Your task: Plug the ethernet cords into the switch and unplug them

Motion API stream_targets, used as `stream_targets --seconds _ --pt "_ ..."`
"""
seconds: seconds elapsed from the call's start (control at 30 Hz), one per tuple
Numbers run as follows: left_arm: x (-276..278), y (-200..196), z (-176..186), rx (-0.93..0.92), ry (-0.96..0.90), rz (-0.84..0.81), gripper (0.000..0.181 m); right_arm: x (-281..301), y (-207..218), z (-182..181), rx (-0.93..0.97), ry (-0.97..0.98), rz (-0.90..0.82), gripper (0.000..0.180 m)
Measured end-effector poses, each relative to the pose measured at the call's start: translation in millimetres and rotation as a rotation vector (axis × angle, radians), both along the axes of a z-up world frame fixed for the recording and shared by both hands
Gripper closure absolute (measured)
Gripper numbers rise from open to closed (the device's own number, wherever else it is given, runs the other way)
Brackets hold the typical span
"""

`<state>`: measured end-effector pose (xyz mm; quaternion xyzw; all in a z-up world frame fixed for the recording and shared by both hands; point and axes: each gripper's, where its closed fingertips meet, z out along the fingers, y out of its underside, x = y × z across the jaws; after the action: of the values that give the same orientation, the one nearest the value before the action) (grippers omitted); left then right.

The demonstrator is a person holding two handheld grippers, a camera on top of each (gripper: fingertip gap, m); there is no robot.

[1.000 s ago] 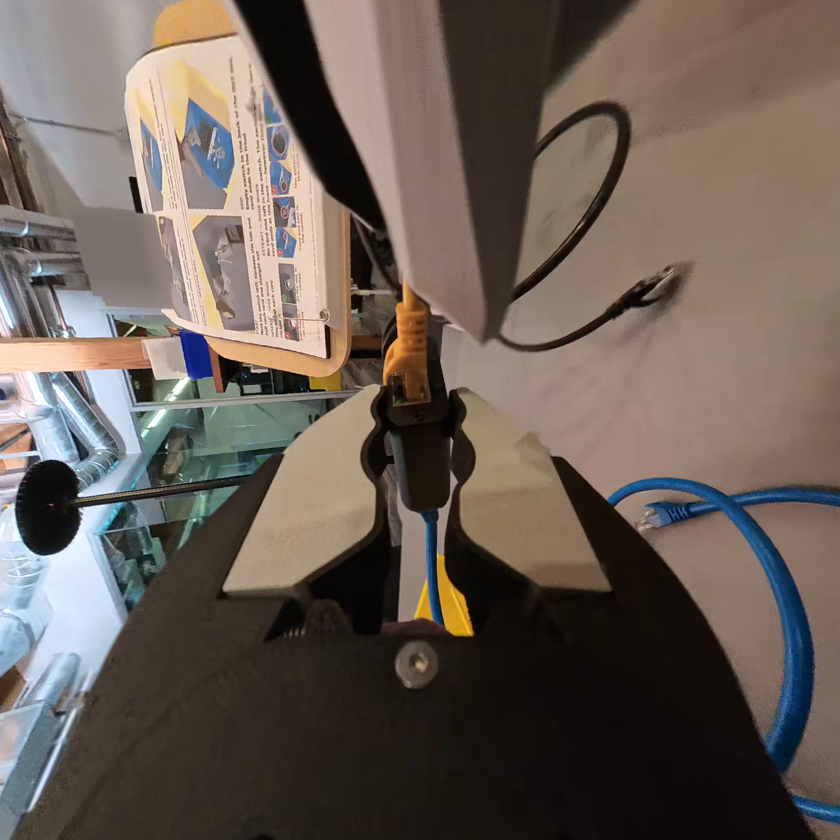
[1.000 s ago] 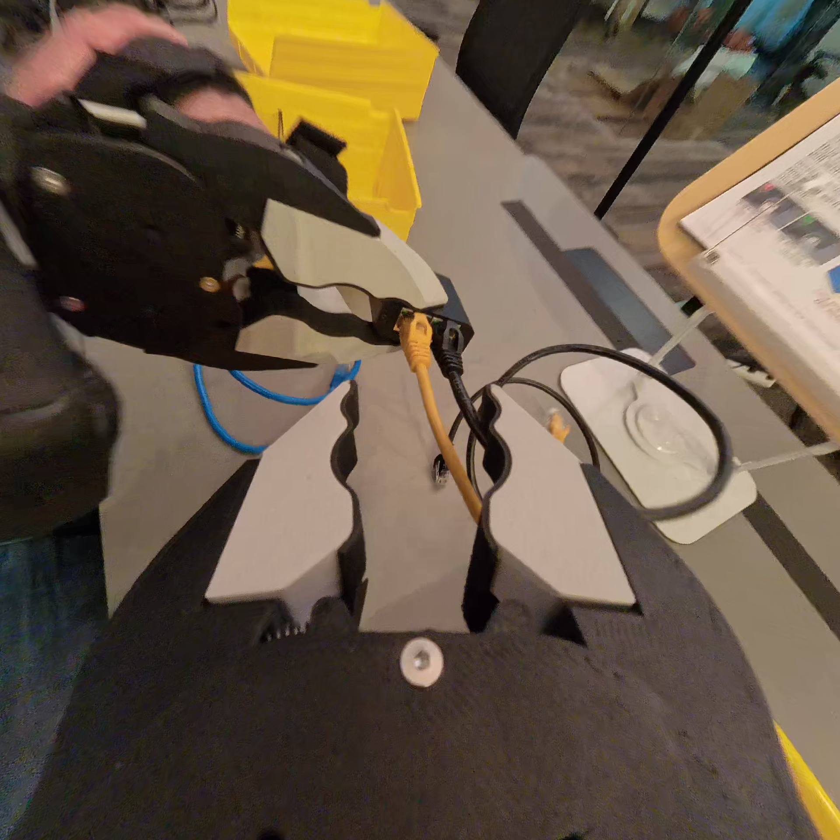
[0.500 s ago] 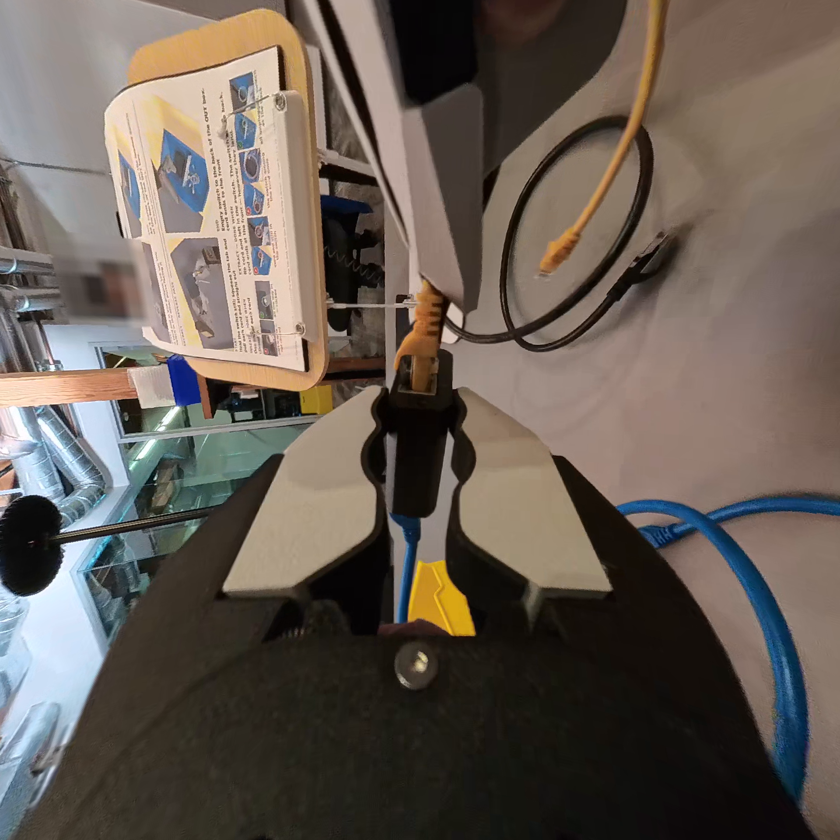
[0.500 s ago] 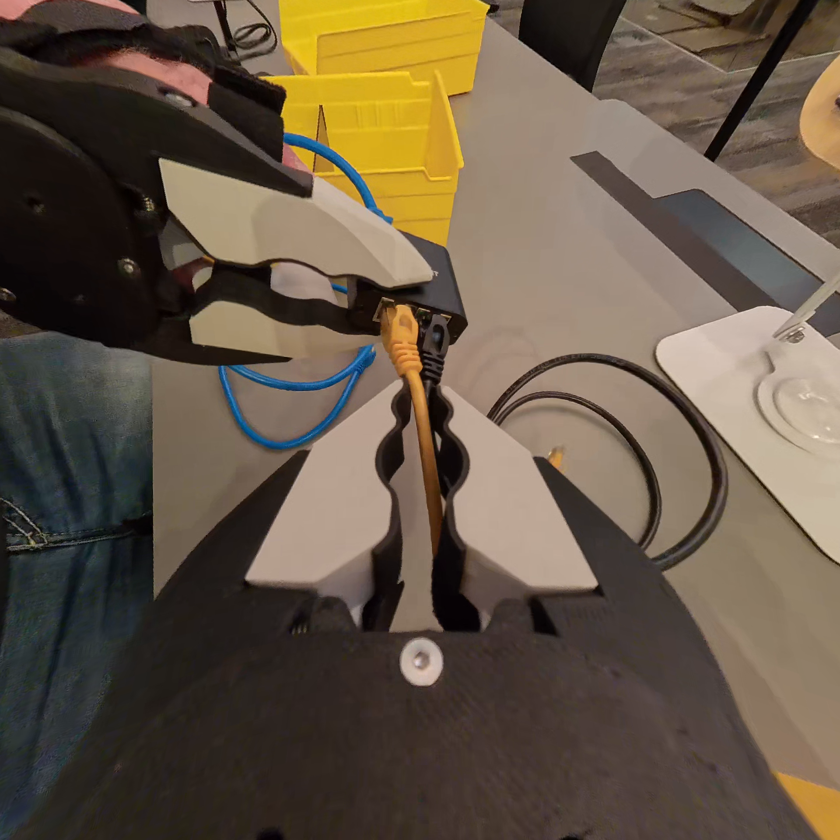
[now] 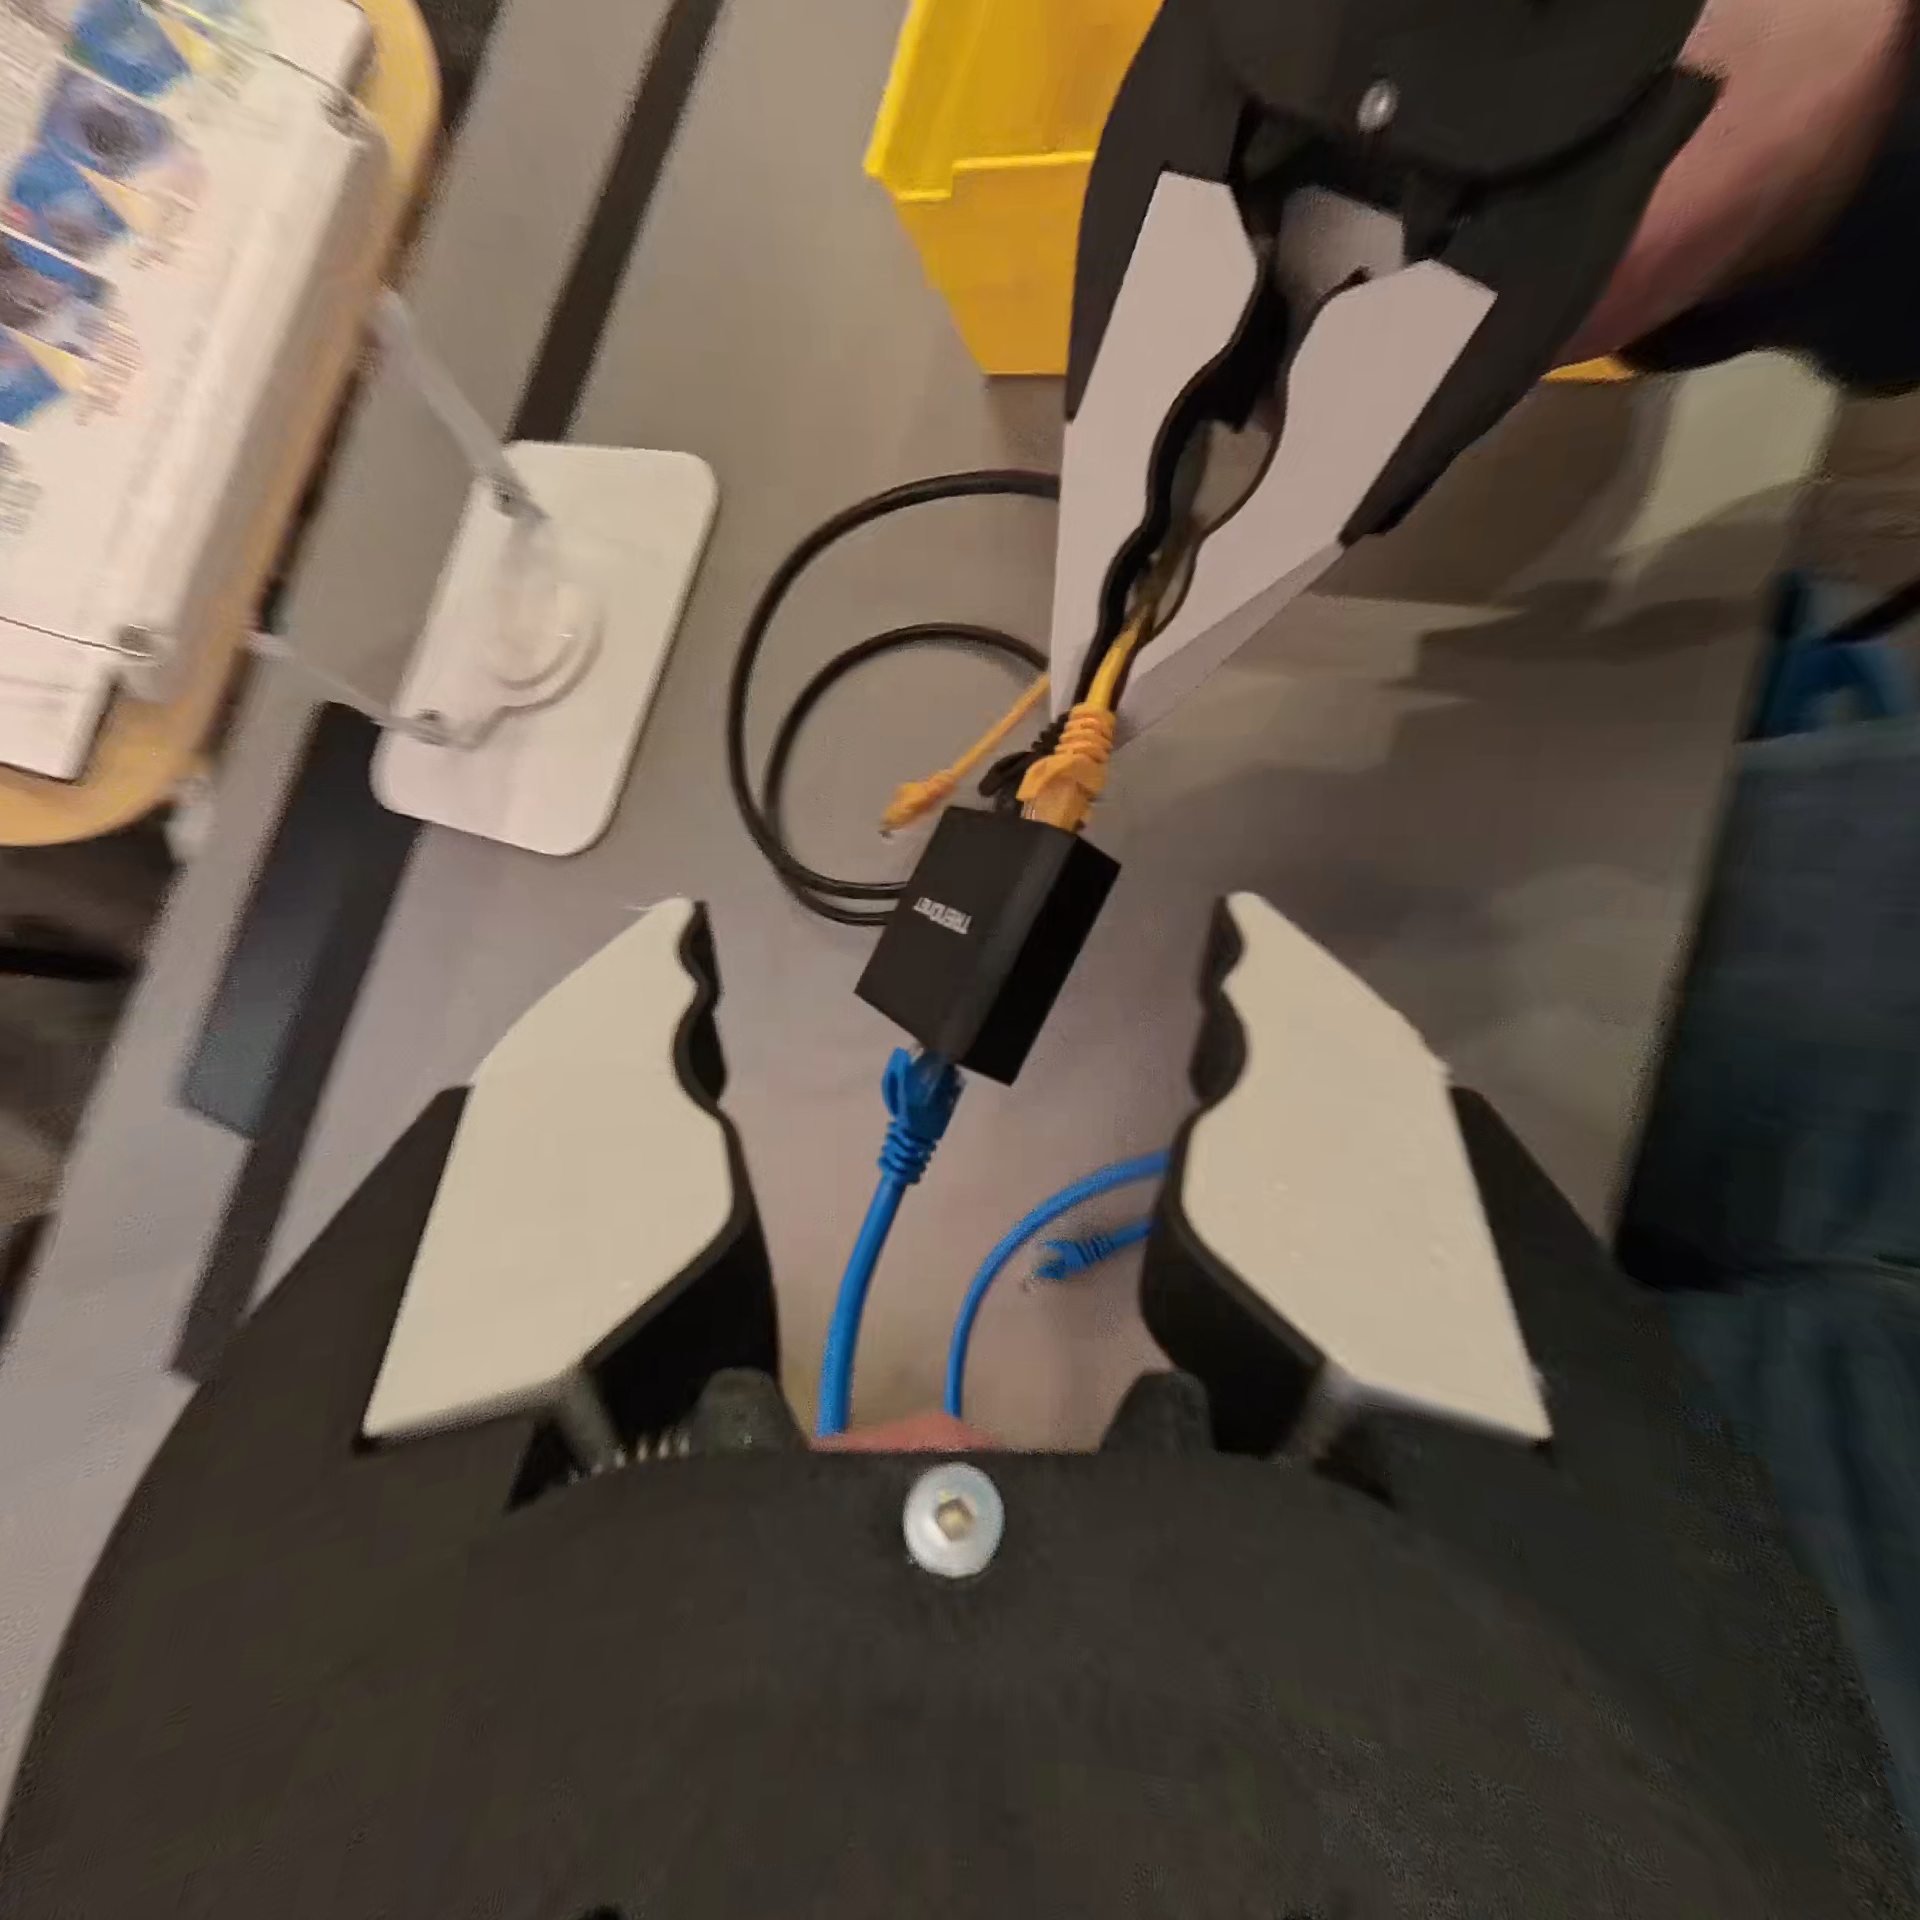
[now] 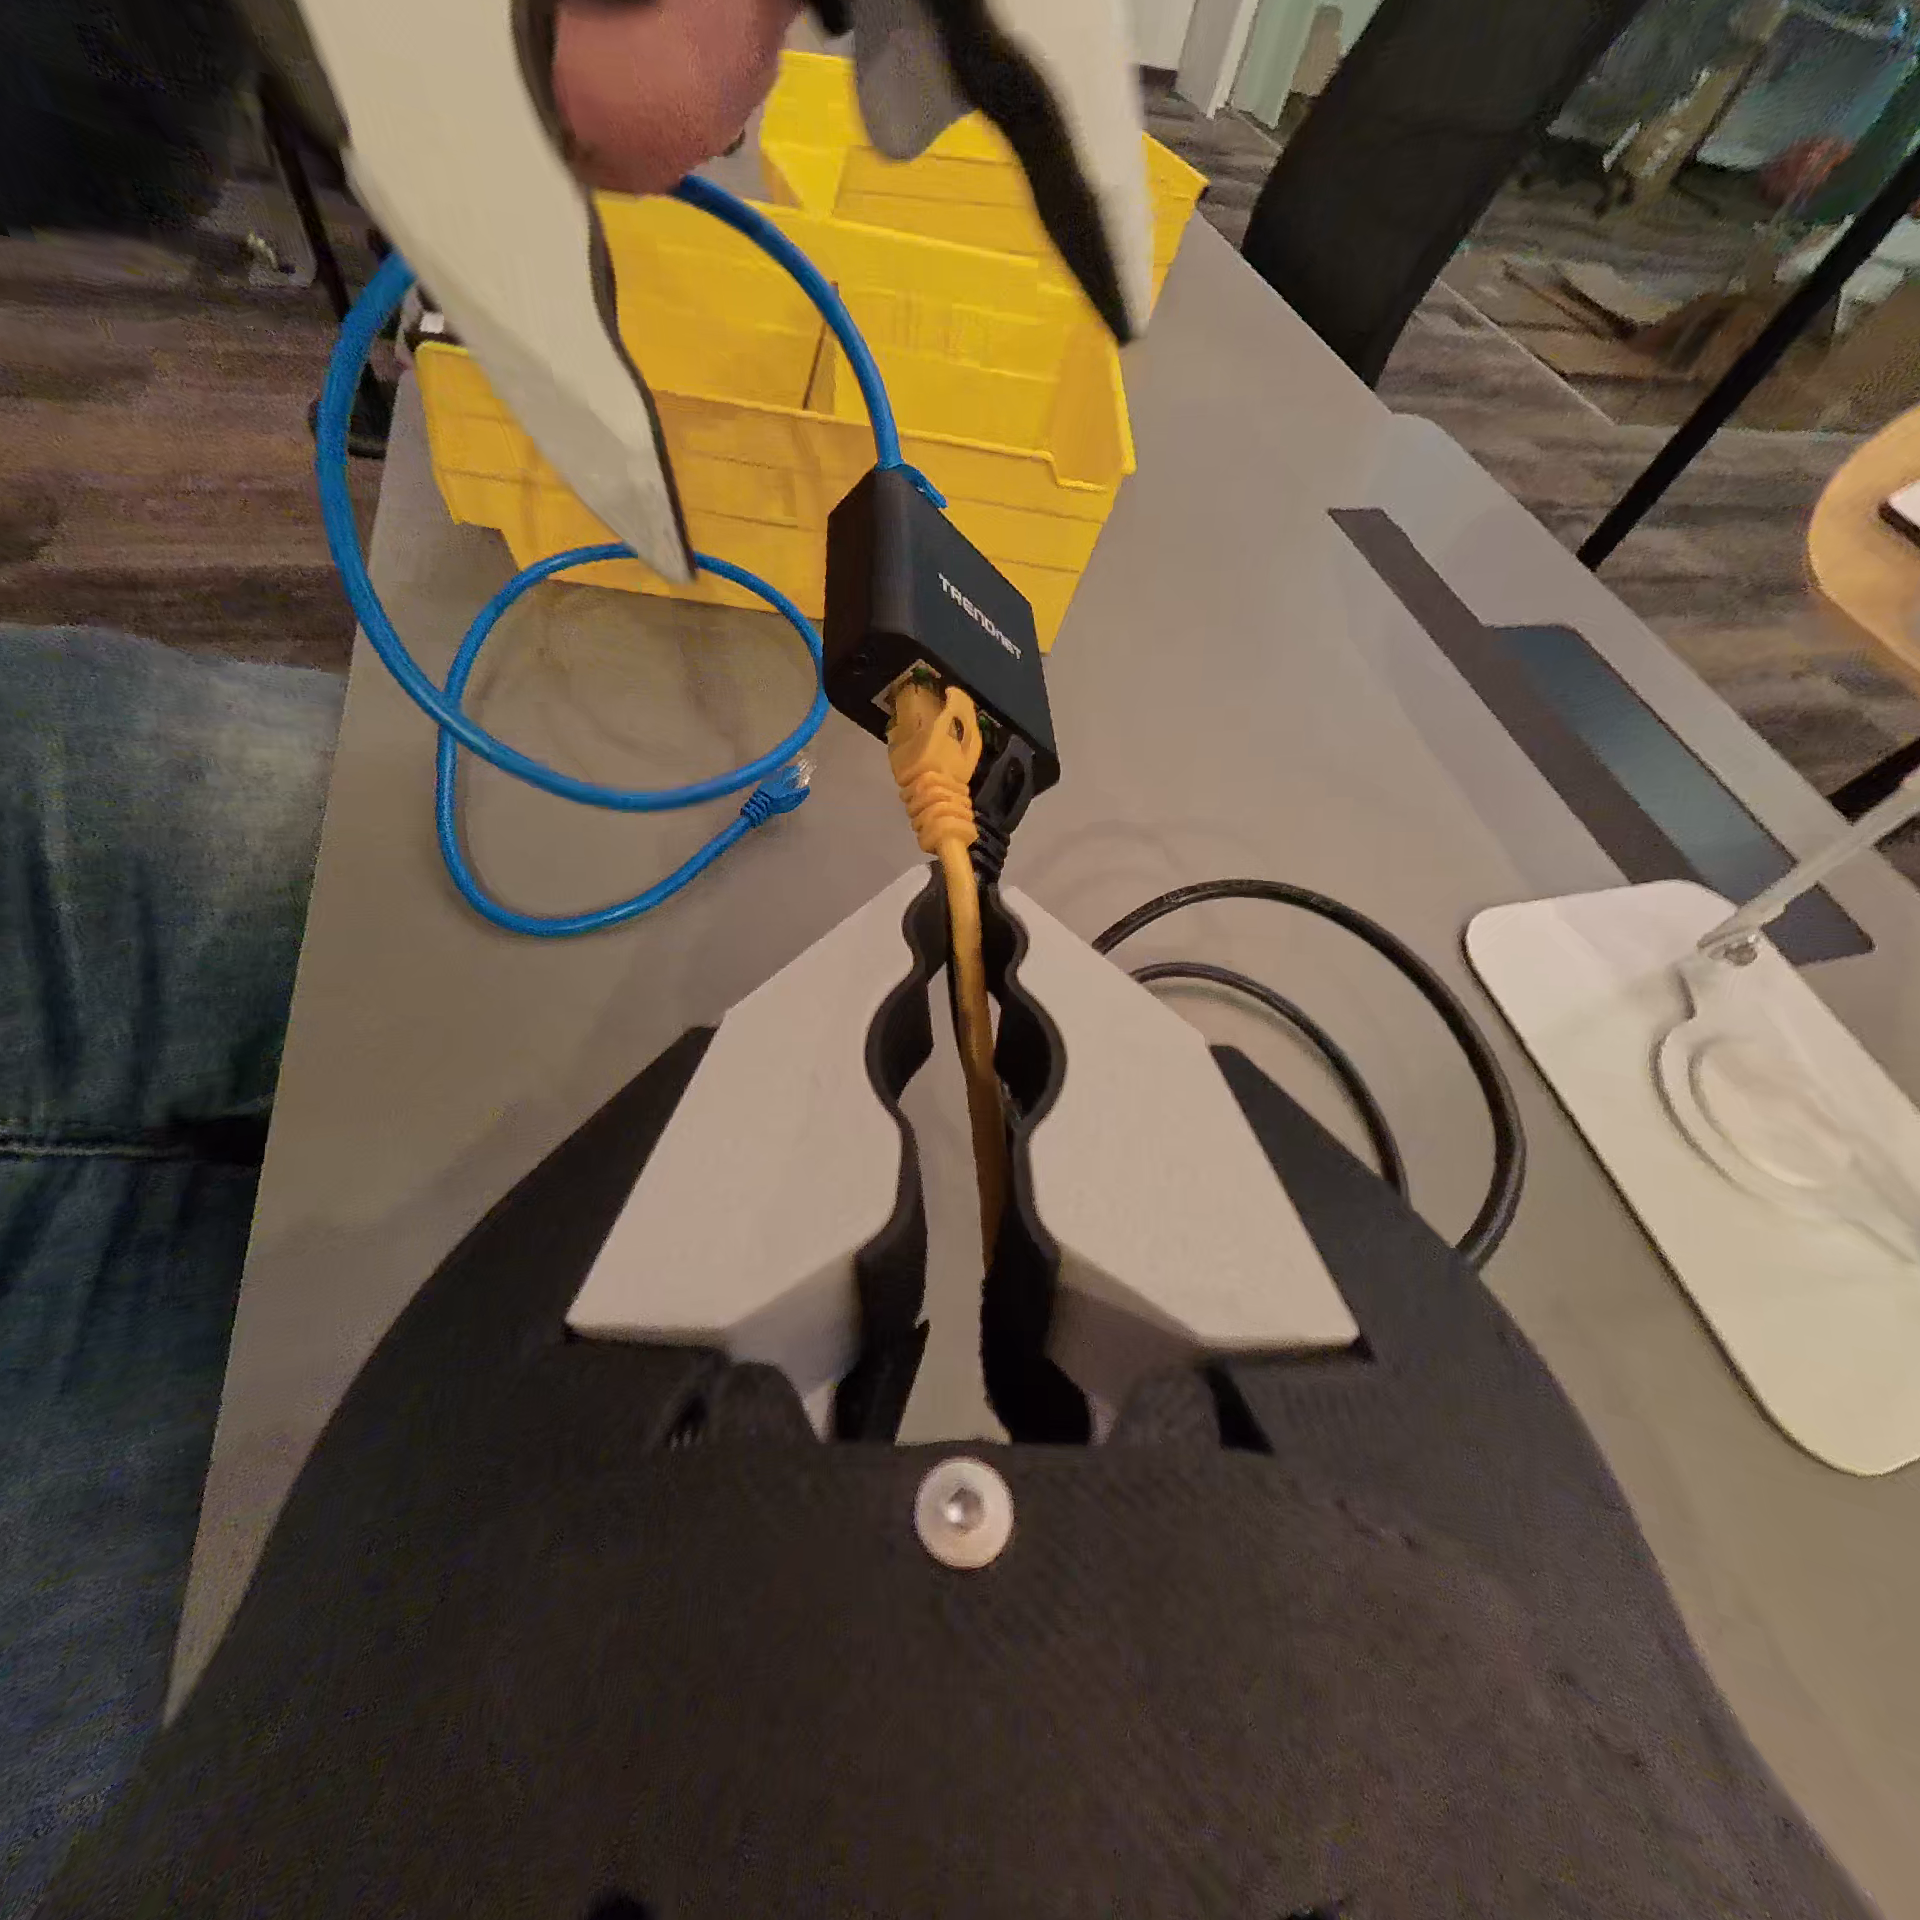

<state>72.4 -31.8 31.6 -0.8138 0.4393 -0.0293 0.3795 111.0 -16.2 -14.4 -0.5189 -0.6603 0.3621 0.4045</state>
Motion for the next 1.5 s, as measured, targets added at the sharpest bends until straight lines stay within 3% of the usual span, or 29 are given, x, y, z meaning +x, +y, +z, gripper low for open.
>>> stream_targets --seconds 0.1,0.3,0.43,0.8,1.17,1.3,1.5 --pt "-0.2 -8.3 1.9 -0.198 -0.076 -0.117 0.085 -2.0 -7.2 3.9 0.05 0.013 0.039 0.177" --pt "2.6 -14.5 -37.2 -0.57 -0.231 -0.253 0.066 -3.4 -20.4 21.0 0.101 0.088 0.093 0.177" --pt "19.4 -27.0 -36.7 -0.626 -0.402 -0.351 0.103 -1.1 -20.2 21.8 0.106 0.097 0.091 0.177" --pt "35.7 -15.3 -17.8 -0.476 -0.688 -0.23 0.113 1.1 -14.4 24.7 -0.002 0.2 0.066 0.176" --pt "25.8 -28.6 -36.9 -0.569 -0.639 -0.196 0.094 1.5 -17.7 25.7 0.062 0.204 0.043 0.176" --pt "28.8 -22.0 -20.6 -0.453 -0.731 -0.194 0.108 2.8 -16.7 27.0 0.036 0.229 0.042 0.176" --pt "34.8 -12.3 -22.5 -0.348 -0.873 -0.122 0.108 5.4 -9.7 24.7 -0.013 0.26 -0.002 0.175"
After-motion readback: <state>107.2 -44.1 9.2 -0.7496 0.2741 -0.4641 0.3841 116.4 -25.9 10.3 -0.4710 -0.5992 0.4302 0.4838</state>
